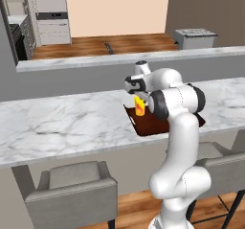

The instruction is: There is a tray on the dining counter. Grab the cup, mug, and pitcher and place them on the tray. The pitcher may be placed next to the tray if it cannot fit the tray.

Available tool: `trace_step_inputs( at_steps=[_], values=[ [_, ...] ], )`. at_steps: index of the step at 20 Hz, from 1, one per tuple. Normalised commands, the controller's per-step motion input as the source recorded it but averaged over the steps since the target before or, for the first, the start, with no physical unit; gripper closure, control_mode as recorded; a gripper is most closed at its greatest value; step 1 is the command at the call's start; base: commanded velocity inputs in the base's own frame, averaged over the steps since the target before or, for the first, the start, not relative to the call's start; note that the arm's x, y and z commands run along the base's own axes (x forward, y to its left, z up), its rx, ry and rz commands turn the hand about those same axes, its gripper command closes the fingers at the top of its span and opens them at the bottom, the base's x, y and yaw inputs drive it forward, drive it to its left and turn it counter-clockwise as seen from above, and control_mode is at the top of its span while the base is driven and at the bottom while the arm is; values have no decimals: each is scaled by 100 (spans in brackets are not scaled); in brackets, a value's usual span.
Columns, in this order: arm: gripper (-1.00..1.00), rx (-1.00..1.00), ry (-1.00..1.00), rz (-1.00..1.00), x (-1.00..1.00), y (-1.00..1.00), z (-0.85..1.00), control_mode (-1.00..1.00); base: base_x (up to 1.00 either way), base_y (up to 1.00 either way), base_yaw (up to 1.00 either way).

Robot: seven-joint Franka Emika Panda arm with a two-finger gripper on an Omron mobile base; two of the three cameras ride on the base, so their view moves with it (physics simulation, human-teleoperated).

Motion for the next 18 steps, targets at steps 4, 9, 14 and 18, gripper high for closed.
trace_step_inputs(
  at_steps=[4, 9, 14, 18],
  values=[
    [-100, 0, 2, 0, 0, 0, -5, -100, 0, 0, 0],
    [-100, 0, 0, 0, 0, 0, 0, -100, 0, 0, 0],
    [-100, 0, 0, 0, 0, 0, 2, -100, 0, 0, 0],
    [-100, 0, 0, 0, -1, -6, 47, -100, 0, 0, 0]
  ],
)
